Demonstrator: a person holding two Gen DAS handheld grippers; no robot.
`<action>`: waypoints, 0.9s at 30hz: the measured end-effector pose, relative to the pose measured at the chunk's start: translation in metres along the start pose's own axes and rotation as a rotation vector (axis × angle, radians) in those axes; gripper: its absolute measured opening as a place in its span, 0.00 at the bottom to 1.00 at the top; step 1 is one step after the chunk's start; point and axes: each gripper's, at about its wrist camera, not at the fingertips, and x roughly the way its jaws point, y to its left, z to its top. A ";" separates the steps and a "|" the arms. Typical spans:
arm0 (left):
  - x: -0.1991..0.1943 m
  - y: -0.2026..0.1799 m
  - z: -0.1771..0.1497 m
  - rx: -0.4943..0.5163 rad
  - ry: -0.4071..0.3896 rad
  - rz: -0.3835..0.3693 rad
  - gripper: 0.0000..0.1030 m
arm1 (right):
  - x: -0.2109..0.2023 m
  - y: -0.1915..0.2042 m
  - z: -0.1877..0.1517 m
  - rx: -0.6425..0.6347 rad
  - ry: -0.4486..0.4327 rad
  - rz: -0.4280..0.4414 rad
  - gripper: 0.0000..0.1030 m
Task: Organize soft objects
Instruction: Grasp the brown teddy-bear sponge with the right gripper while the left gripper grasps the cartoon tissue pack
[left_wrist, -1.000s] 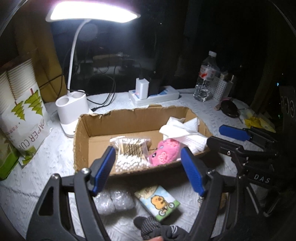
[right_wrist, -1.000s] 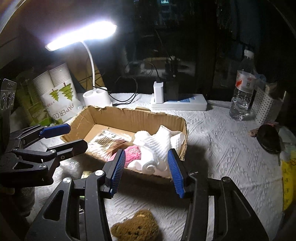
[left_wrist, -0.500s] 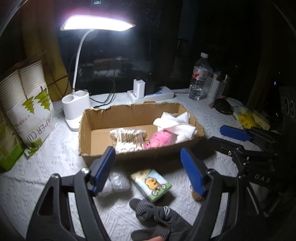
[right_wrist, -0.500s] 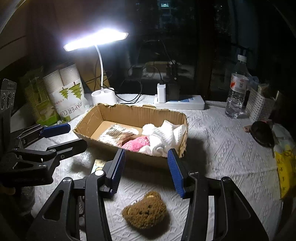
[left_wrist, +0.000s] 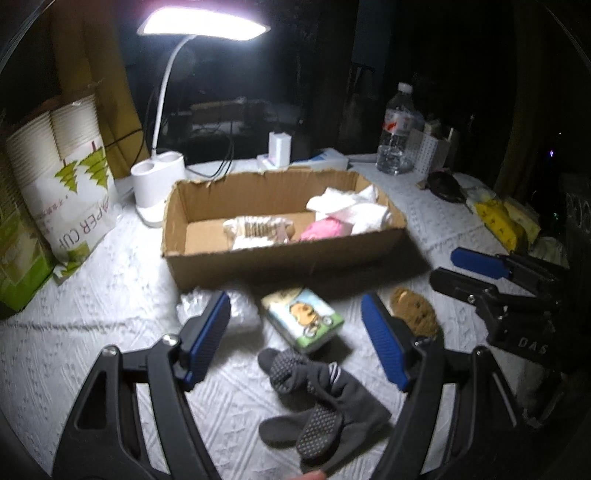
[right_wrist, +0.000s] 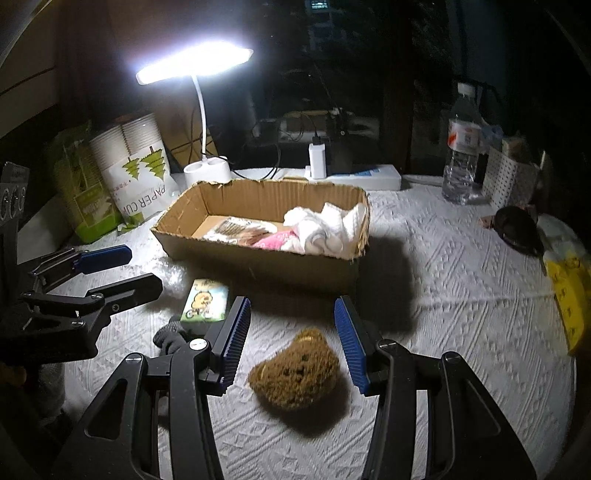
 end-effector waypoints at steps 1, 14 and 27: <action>0.002 0.001 -0.002 -0.005 0.007 0.003 0.72 | 0.001 -0.001 -0.003 0.004 0.005 0.001 0.49; 0.035 -0.022 -0.017 0.009 0.096 0.019 0.72 | 0.033 -0.018 -0.032 0.044 0.076 0.032 0.61; 0.066 -0.028 -0.012 -0.004 0.160 0.059 0.72 | 0.047 -0.019 -0.040 0.027 0.145 0.139 0.44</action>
